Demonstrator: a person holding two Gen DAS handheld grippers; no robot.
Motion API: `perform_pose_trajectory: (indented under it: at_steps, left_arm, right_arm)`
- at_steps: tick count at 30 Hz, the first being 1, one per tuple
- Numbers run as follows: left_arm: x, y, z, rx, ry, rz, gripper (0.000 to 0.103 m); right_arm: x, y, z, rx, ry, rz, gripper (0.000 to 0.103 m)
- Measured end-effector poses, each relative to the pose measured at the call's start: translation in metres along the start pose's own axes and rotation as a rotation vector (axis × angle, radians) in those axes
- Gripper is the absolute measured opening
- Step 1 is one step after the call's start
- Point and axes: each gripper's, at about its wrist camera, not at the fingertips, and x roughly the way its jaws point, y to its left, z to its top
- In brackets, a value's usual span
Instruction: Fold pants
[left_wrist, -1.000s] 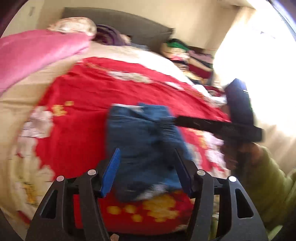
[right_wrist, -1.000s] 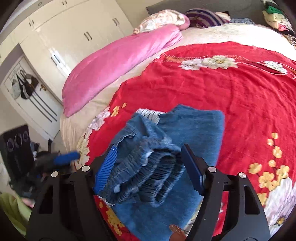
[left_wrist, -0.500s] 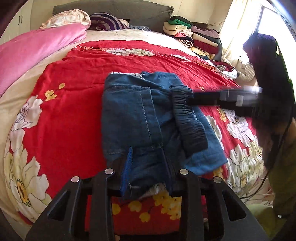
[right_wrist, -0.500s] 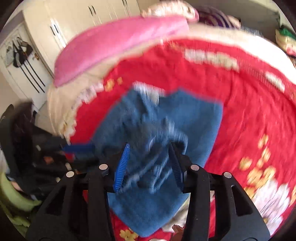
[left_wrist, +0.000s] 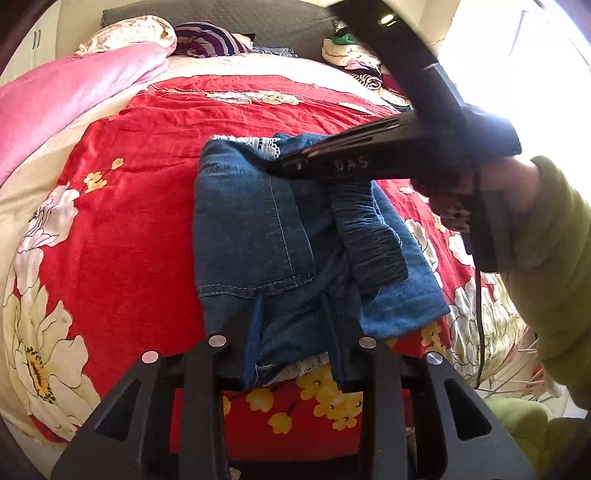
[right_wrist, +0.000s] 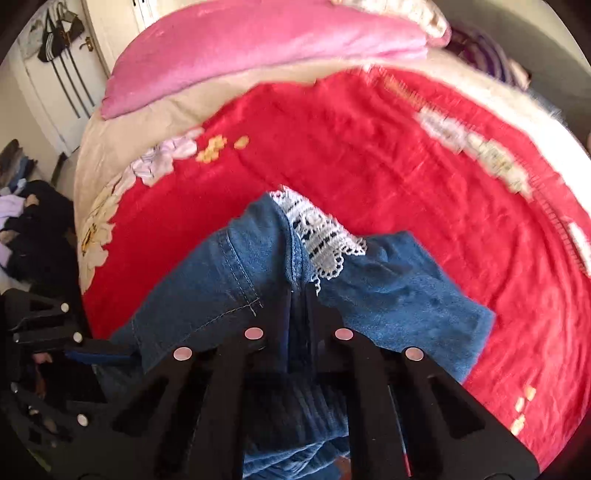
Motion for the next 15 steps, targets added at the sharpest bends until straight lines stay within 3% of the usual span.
perform_pose_trajectory:
  at_steps: [3, 6, 9, 12, 15]
  left_arm:
    - [0.000, 0.000, 0.000, -0.003, 0.001, -0.006, 0.029]
    - [0.000, -0.003, -0.001, 0.003, -0.001, -0.010, 0.029]
    - [-0.001, -0.002, -0.002, -0.005, 0.000, -0.016, 0.030]
    - [-0.002, -0.002, -0.004, -0.013, 0.003, -0.020, 0.031]
    - [-0.004, -0.001, -0.005, -0.024, 0.004, -0.034, 0.031]
  right_arm:
    - [-0.014, 0.005, 0.005, -0.038, -0.059, -0.116, 0.002]
    - [0.011, 0.001, 0.003, -0.040, -0.002, -0.140, 0.002]
    - [0.028, -0.004, -0.001, -0.005, 0.012, -0.135, 0.003]
    - [0.017, -0.012, -0.003, 0.073, -0.036, -0.101, 0.007]
    - [-0.008, -0.021, -0.010, 0.149, -0.107, -0.073, 0.020]
